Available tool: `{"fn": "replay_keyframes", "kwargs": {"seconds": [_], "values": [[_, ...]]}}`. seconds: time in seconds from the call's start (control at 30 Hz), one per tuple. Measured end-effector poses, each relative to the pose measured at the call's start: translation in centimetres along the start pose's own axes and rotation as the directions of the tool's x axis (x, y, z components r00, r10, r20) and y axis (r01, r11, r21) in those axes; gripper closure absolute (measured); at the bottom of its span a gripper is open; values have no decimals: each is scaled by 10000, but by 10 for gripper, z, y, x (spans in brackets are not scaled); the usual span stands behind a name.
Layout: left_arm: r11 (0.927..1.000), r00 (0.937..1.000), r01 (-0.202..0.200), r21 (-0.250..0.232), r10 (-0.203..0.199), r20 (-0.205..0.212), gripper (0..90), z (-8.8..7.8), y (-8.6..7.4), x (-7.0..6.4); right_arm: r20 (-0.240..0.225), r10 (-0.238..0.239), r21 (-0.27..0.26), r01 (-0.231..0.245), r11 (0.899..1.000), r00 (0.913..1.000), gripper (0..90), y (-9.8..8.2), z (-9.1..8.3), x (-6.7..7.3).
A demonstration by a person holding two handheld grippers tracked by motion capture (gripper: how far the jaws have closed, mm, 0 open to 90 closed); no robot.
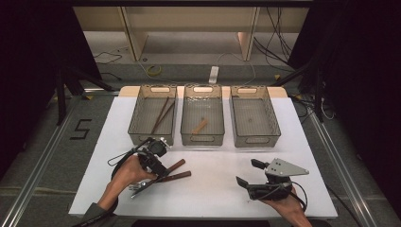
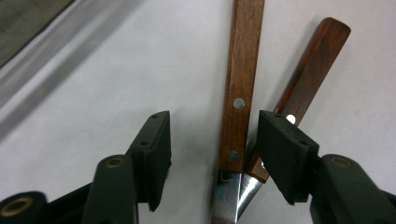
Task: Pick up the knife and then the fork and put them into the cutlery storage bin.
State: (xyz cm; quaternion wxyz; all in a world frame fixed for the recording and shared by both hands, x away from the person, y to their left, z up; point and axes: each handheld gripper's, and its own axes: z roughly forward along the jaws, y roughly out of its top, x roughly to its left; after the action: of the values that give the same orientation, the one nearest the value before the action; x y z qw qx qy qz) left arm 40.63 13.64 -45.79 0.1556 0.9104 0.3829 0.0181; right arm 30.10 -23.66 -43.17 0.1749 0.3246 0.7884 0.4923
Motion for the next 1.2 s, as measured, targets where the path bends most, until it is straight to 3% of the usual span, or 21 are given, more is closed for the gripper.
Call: {"fn": "replay_keyframes", "kwargs": {"seconds": [0.2,0.77,1.2], "values": [[10000,9999,-81,-27,81,69,520,0,1,-2,2,-9,20,9,10000,10000,201,0,0,0],[9994,9985,-206,263,220,-509,618,6,2,-7,5,-37,19,37,10000,10000,202,0,1,1],[9992,9985,-263,312,278,-477,709,6,2,-8,-1,-74,70,74,9999,10000,204,0,1,1]]}}
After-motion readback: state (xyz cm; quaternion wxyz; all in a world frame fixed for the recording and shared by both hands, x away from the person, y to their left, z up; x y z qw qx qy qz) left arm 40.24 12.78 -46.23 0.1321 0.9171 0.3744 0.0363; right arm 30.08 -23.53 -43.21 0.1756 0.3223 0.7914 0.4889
